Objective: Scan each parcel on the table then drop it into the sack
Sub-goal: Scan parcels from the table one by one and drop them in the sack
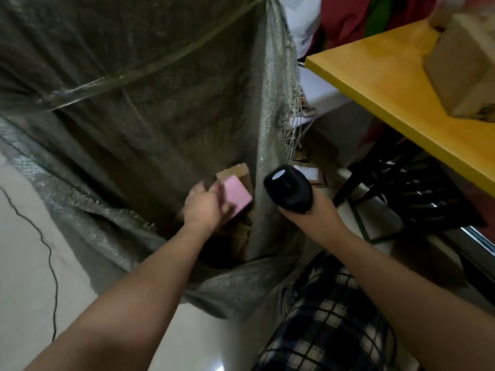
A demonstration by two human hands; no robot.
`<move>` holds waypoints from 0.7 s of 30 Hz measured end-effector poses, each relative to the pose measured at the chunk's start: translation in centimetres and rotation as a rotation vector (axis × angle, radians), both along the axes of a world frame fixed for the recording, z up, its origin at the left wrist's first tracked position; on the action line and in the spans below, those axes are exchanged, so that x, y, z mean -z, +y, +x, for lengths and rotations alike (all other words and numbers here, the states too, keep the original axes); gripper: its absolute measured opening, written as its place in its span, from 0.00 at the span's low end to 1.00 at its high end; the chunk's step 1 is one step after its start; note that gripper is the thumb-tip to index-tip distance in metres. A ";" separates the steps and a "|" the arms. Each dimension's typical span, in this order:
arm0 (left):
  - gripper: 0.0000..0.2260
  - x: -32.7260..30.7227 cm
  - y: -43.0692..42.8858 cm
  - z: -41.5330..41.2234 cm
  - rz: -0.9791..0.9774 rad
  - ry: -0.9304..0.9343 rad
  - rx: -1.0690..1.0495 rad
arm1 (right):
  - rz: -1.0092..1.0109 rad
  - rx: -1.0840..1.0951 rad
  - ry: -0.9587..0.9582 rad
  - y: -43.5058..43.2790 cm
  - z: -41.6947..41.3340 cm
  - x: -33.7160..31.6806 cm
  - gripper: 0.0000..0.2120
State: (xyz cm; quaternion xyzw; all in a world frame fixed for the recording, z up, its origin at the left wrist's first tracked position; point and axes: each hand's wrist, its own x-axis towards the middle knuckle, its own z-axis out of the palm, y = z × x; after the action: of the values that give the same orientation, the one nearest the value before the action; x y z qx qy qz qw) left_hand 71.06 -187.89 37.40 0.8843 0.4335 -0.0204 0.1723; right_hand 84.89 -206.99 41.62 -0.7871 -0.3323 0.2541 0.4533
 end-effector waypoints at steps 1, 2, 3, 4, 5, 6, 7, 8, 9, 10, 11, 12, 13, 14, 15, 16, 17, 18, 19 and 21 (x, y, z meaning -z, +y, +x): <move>0.27 -0.6 -0.2 0.1 0.018 -0.071 0.002 | -0.006 0.024 0.005 -0.3 0.1 -0.2 0.22; 0.26 -1.3 -0.5 0.3 0.042 -0.156 0.012 | 0.000 0.051 0.006 -0.7 0.3 -0.6 0.20; 0.25 -2.3 -1.0 0.4 0.069 -0.247 0.031 | 0.019 0.089 0.002 -1.0 0.5 -0.9 0.19; 0.24 -3.4 -1.7 0.6 0.084 -0.328 0.053 | 0.047 0.134 -0.006 -1.4 0.7 -1.3 0.18; 0.24 -4.6 -2.5 0.8 0.087 -0.395 0.075 | 0.073 0.190 -0.019 -1.8 0.9 -1.8 0.16; 0.23 -5.8 -3.4 1.2 0.084 -0.448 0.103 | 0.097 0.246 -0.033 -2.2 1.0 -2.3 0.15; 0.23 -6.9 -4.3 1.7 0.084 -0.483 0.137 | 0.128 0.299 -0.044 -2.6 1.1 -2.7 0.15; 0.23 -8.0 -5.4 2.3 0.087 -0.506 0.176 | 0.164 0.347 -0.051 -3.2 1.2 -3.4 0.16; 0.23 -9.0 -6.5 3.1 0.093 -0.522 0.217 | 0.196 0.390 -0.062 -3.9 1.3 -4.3 0.16; 0.23 -10.0 -7.7 4.0 0.093 -0.536 0.259 | 0.218 0.429 -0.093 -4.8 1.3 -5.4 0.16; 0.23 -10.9 -8.9 4.9 0.088 -0.550 0.301 | 0.231 0.466 -0.136 -5.9 1.5 -6.4 0.16; 0.23 -11.8 -10.1 5.9 0.082 -0.562 0.345 | 0.242 0.507 -0.177 -7.1 1.6 -7.5 0.16; 0.23 -12.7 -11.3 6.9 0.082 -0.570 0.392 | 0.256 0.549 -0.211 -8.4 1.8 -8.6 0.16; 0.23 -13.4 -12.5 8.0 0.088 -0.572 0.437 | 0.272 0.587 -0.237 -9.9 2.1 -9.8 0.15; 0.23 -14.1 -13.7 9.2 0.099 -0.571 0.482 | 0.289 0.622 -0.258 -11.3 2.4 -10.9 0.13; 0.23 -14.7 -14.9 10.3 0.112 -0.572 0.529 | 0.302 0.658 -0.273 -12.8 2.8 -12.1 0.13; 0.23 -15.3 -16.1 11.5 0.124 -0.575 0.577 | 0.313 0.695 -0.281 -14.3 3.2 -13.1 0.13; 0.23 -16.0 -17.3 12.6 0.130 -0.581 0.624 | 0.320 0.733 -0.281 -15.8 3.7 -14.0 0.12; 0.23 -16.6 -18.4 13.9 0.131 -0.587 0.666 | 0.325 0.768 -0.274 -17.2 4.3 -14.8 0.11; 0.24 -18.1 -20.4 16.6 0.149 -0.581 0.731 | 0.332 0.830 -0.238 -19.8 5.2 -15.8 0.08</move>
State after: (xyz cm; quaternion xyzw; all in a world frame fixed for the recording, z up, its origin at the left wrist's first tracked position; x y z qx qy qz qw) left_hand 87.62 -208.32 55.50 0.9580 0.0281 0.1996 0.2040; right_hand 90.13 -226.81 57.45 -0.7940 -0.0751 -0.0974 0.5953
